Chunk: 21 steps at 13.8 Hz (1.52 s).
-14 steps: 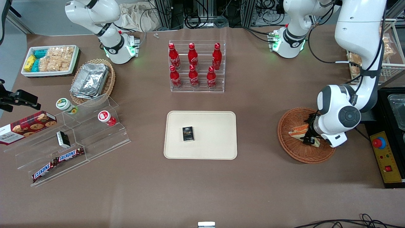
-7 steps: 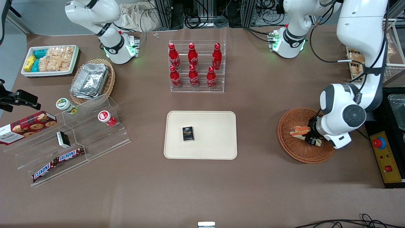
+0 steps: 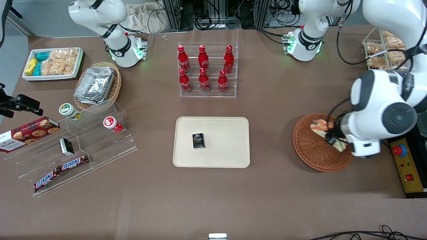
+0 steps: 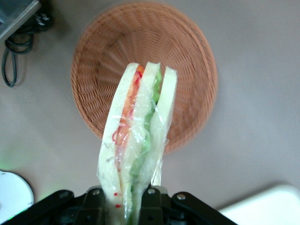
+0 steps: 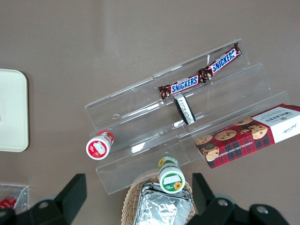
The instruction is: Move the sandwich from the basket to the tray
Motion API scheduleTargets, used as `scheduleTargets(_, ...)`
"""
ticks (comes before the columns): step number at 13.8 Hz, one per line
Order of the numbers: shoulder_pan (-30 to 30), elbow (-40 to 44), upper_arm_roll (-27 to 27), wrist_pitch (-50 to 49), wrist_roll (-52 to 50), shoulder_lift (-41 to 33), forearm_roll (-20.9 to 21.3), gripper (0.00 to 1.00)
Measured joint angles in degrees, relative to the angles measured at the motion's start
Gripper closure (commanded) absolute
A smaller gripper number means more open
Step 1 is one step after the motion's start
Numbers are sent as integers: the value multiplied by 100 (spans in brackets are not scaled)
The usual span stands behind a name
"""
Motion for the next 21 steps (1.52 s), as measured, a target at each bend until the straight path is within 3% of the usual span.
scheduleTargets(4,-51,131,-1261,-149,1314,160,106,100)
scheduleTargets(7,-107,121,-2061,421,1467,722,168,100)
scheduleTargets(11,-461,122,-2293,1644,1450,1761,319,100)
scheduleTargets(14,-623,238,-2293,2228,1342,2401,839,100)
scheduleTargets(15,-664,372,-2294,2292,1219,2590,1038,60)
scheduleTargets(16,-696,527,-2297,2301,1072,2733,1174,1)
scheduleTargets(21,-709,874,-2309,2091,855,2741,1520,0)
